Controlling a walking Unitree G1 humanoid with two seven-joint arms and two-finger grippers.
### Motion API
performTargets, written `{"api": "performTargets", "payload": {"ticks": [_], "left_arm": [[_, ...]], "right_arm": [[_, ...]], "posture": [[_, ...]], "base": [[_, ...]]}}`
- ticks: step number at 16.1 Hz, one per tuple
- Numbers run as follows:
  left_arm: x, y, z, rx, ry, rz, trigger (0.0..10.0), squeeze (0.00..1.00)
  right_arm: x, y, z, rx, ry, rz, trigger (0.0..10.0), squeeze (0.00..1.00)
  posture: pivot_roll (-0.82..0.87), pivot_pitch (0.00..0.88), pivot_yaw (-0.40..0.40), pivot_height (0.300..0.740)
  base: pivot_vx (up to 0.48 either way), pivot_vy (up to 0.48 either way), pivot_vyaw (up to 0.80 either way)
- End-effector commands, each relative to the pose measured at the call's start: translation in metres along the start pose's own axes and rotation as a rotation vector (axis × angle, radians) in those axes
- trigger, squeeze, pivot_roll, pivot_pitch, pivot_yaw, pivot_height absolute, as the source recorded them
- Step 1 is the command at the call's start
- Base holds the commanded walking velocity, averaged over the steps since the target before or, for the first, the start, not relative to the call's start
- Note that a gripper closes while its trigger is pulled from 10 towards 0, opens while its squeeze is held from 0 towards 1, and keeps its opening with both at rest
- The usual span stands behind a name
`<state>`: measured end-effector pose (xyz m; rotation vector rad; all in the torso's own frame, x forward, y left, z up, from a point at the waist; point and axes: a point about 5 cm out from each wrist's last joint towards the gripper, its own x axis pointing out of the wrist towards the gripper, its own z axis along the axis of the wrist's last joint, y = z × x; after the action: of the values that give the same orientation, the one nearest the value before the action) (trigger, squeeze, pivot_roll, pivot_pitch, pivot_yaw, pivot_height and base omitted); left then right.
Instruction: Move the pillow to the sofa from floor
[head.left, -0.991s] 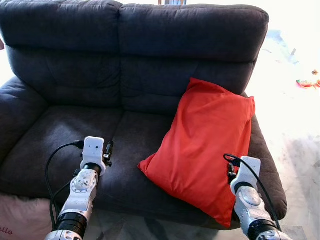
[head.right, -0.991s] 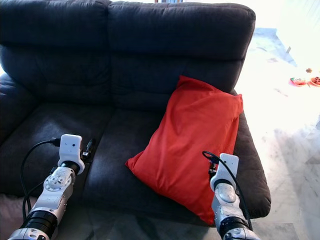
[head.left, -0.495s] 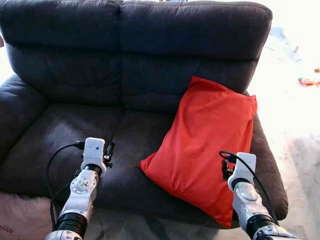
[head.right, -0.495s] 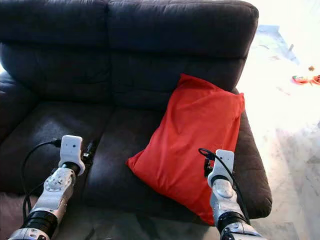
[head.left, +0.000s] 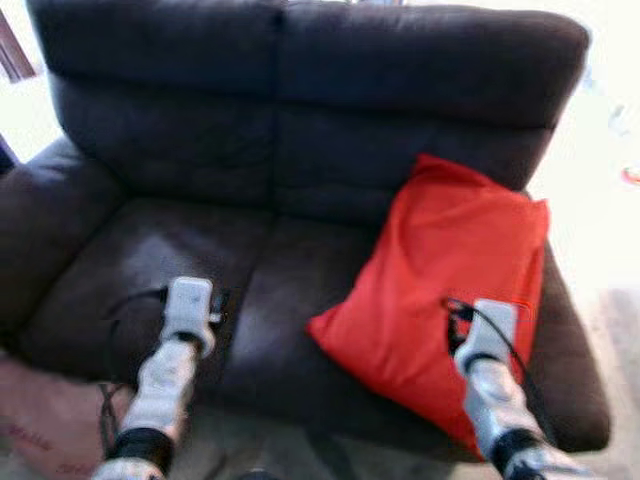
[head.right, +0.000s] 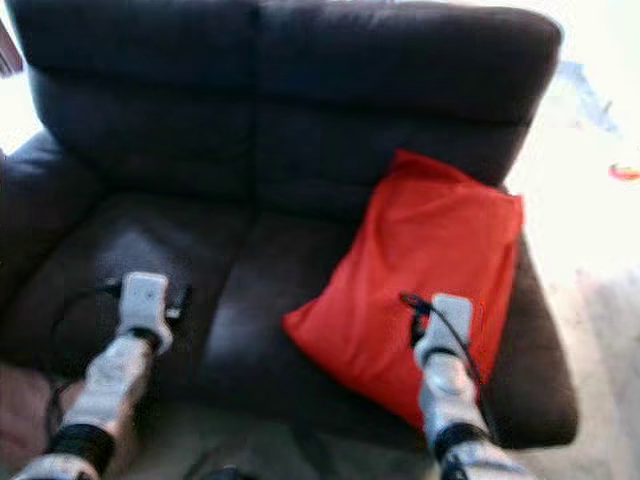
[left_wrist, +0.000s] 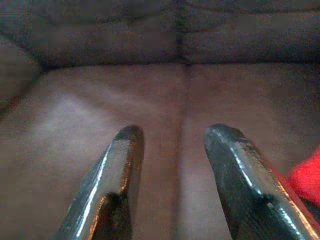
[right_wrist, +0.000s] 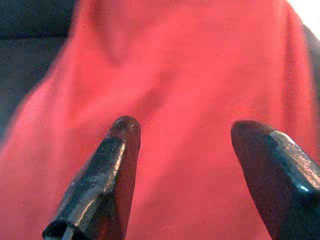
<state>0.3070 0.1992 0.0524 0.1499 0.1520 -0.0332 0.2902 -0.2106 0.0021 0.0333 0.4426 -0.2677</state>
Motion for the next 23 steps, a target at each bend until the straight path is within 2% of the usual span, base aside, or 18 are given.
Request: {"api": "performTargets", "payload": {"ticks": [1,4,6,12,14,15,19,23], "left_arm": [[0.0008,-0.0059,-0.0006,-0.019,0.006,-0.012,10.0,0.0],[0.0013,-0.0052,0.0,-0.004,0.007,-0.016,10.0,0.0],[0.0013,-0.0062,-0.0002,0.014,0.007,-0.028,10.0,0.0],[0.0015,-0.0097,0.002,-0.028,-0.009,-0.05,10.0,0.0],[0.0023,-0.0091,0.0001,-0.028,0.017,-0.044,10.0,0.0],[0.0026,-0.0089,0.0011,-0.014,0.008,-0.049,10.0,0.0],[0.0013,-0.0084,-0.0003,-0.011,0.011,-0.052,10.0,0.0],[0.001,-0.0087,-0.0019,-0.013,0.021,-0.05,10.0,0.0]], "right_arm": [[0.0011,-0.0082,0.0023,-0.001,-0.003,-0.026,10.0,0.0],[0.0017,-0.0058,0.005,0.004,-0.019,-0.017,10.0,0.0],[0.0012,-0.0077,0.0028,-0.003,-0.007,-0.039,10.0,0.0],[0.0008,-0.0084,0.0018,0.014,-0.006,-0.051,10.0,0.0],[0.0009,-0.0068,0.0026,0.03,-0.011,-0.044,10.0,0.0],[0.0007,-0.0062,0.0018,-0.001,-0.007,-0.046,10.0,0.0],[-0.0001,-0.0075,-0.0005,-0.004,0.0,-0.066,10.0,0.0],[-0.0005,-0.0104,-0.0023,0.018,0.011,-0.093,10.0,0.0]], "posture": [[0.07,0.052,-0.012,0.74],[0.08,0.05,-0.01,0.74],[0.08,0.05,-0.01,0.74],[0.08,0.046,-0.007,0.74],[0.08,0.044,-0.007,0.74],[0.08,0.044,-0.007,0.74],[0.08,0.048,-0.007,0.74],[0.08,0.051,-0.006,0.74]], "base": [[0.0,0.0,0.0],[0.0,0.406,-0.57],[0.0,0.0,0.0],[0.0,0.0,0.0],[0.0,0.362,-0.6],[0.0,0.48,0.0],[0.0,0.415,0.0],[0.0,0.128,-0.1]]}}
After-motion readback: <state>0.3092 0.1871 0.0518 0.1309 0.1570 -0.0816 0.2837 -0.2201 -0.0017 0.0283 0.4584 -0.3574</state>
